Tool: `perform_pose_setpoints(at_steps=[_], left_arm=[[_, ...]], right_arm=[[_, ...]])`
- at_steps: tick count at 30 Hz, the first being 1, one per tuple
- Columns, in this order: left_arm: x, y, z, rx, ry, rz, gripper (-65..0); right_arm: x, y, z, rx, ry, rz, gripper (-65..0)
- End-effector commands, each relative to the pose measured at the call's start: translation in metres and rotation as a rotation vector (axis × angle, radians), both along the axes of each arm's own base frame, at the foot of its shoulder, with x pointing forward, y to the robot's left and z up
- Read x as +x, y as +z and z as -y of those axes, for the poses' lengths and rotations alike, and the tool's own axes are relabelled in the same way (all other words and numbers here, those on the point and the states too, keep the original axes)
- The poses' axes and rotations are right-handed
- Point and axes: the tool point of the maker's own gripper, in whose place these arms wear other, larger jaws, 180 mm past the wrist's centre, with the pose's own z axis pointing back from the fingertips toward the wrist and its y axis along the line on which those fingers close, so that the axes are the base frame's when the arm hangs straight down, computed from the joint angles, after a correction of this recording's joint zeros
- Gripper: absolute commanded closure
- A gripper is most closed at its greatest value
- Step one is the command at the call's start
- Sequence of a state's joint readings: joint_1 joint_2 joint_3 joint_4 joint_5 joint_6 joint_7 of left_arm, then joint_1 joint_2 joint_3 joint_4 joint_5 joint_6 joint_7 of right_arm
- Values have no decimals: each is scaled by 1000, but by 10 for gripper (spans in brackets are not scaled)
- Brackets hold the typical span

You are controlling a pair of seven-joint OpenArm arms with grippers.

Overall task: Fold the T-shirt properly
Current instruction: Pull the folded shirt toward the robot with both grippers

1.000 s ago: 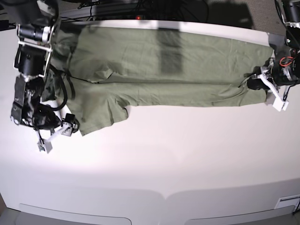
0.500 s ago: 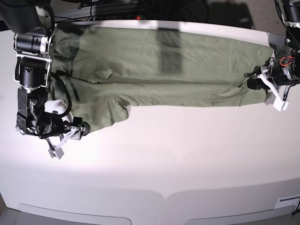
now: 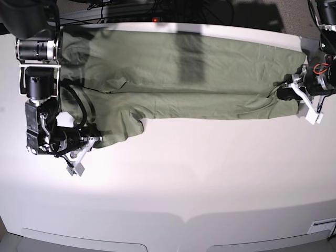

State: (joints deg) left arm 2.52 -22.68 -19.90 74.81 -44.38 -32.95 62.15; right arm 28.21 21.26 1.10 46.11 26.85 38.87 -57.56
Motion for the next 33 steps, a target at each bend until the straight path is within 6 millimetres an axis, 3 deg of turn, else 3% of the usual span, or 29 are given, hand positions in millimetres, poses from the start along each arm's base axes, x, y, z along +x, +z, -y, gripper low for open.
perform_pose_setpoints(at_steps=[1, 10, 15, 22, 33], left_arm=[[10, 12, -7, 14, 0, 37, 0], [10, 12, -7, 14, 0, 37, 0], [10, 12, -7, 14, 0, 38, 0], [10, 12, -7, 15, 0, 38, 0], [11, 15, -16, 35, 0, 43, 0]], right_arm=[[0, 3, 2, -8, 11, -14, 0], [15, 45, -15, -16, 109, 97, 0], [3, 75, -42, 31, 207, 147, 0], [-41, 99, -67, 61, 355, 181, 0], [-128, 106, -59, 36, 492, 167, 0]])
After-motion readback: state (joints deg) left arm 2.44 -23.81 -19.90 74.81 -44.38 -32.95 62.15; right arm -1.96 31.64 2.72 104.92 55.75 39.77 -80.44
